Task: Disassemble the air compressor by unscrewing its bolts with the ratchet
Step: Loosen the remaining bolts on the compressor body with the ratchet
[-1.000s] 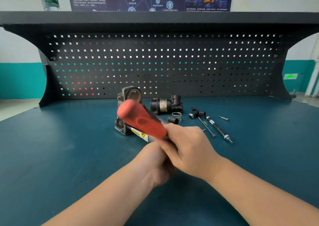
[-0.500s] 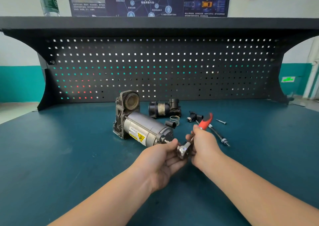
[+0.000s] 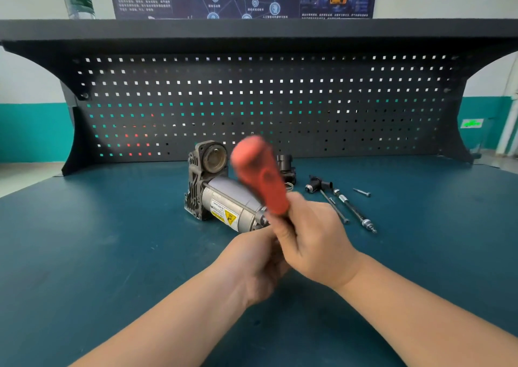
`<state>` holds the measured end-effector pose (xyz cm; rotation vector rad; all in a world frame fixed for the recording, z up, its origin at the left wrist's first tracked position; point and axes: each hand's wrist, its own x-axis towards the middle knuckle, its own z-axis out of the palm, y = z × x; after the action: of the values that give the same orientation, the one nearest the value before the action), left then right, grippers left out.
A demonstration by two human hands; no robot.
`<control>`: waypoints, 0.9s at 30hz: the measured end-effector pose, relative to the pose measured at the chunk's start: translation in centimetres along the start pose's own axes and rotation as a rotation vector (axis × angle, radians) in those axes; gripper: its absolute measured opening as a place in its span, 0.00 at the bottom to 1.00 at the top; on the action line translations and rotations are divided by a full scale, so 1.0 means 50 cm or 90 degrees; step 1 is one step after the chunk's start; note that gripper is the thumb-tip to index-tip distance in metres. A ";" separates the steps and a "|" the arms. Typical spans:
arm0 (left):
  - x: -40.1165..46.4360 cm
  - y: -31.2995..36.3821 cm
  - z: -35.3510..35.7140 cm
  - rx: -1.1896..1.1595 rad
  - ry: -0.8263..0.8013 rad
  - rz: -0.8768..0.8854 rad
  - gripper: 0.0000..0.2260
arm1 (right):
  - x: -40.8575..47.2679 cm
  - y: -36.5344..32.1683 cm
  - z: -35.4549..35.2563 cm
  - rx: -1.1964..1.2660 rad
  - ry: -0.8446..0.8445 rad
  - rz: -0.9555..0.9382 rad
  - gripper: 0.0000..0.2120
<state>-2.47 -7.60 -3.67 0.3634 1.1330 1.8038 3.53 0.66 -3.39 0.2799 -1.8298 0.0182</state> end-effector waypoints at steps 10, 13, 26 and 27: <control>0.003 0.005 0.002 -0.007 0.028 -0.028 0.05 | 0.006 0.022 0.020 0.229 0.147 0.652 0.14; 0.007 0.004 0.002 0.001 0.033 -0.029 0.06 | 0.001 0.055 0.026 0.381 0.196 1.036 0.14; -0.001 0.003 0.005 0.016 0.019 -0.017 0.04 | 0.009 0.012 0.013 0.229 0.141 0.578 0.13; -0.002 0.003 0.005 0.024 0.013 -0.017 0.05 | 0.010 0.004 0.011 0.198 0.113 0.469 0.11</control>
<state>-2.31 -7.56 -3.40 0.3515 1.1822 1.7686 2.88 0.68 -3.06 -0.1893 -1.6583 0.8176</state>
